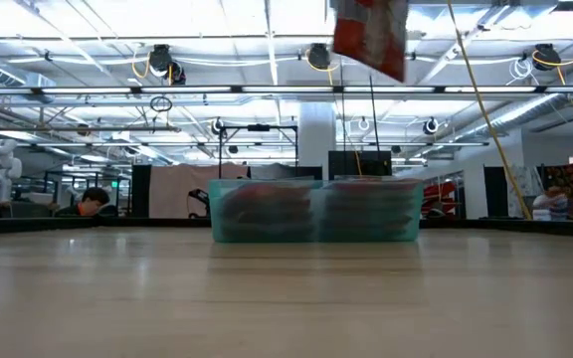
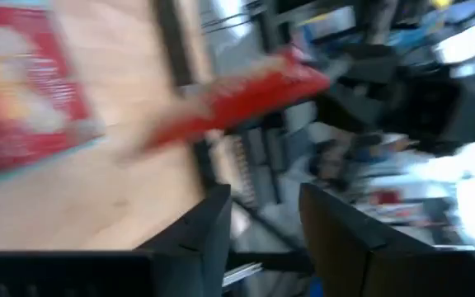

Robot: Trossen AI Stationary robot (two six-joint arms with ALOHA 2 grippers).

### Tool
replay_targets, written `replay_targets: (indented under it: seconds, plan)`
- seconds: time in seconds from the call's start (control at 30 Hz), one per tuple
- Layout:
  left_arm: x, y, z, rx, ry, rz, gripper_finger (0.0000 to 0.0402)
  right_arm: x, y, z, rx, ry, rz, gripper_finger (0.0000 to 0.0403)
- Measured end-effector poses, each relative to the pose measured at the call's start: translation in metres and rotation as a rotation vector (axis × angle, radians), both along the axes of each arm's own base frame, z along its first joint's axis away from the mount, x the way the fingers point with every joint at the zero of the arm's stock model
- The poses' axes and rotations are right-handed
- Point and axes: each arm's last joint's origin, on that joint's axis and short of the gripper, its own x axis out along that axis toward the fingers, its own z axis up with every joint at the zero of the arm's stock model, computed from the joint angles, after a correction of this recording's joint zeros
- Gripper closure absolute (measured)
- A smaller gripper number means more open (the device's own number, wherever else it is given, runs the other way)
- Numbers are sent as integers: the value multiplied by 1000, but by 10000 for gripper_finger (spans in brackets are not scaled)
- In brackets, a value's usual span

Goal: Sort popcorn bags into baskets
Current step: Put the red popcorn bag into the green bin

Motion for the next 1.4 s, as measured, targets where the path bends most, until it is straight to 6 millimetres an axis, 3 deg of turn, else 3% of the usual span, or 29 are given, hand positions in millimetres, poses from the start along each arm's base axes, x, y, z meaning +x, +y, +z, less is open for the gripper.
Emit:
replay_targets:
  seconds: [0.17, 0.3, 0.47, 0.7, 0.87, 1.13, 1.4]
  plan:
    - [21, -10, -1, -45, -148, 64, 224, 10, -5, 13, -228, -89, -96, 402]
    - [33, -10, -9, -126, -198, 220, 202, 13, -10, 22, -349, -123, -110, 402]
    - [40, 4, -9, -181, -289, 375, 164, 13, -12, 26, -399, -135, -149, 402]
    - [44, 32, -2, -214, -354, 342, 118, 17, -7, 25, -393, -151, -117, 402]
    - [46, 42, 6, -228, -420, 249, 124, 20, -9, 24, -432, -125, -148, 403]
    - [45, 50, 2, -280, -403, 279, 161, 21, -14, 31, -487, -165, -205, 403]
    - [45, 67, 7, -276, -448, 289, 144, 25, -7, 30, -471, -183, -159, 403]
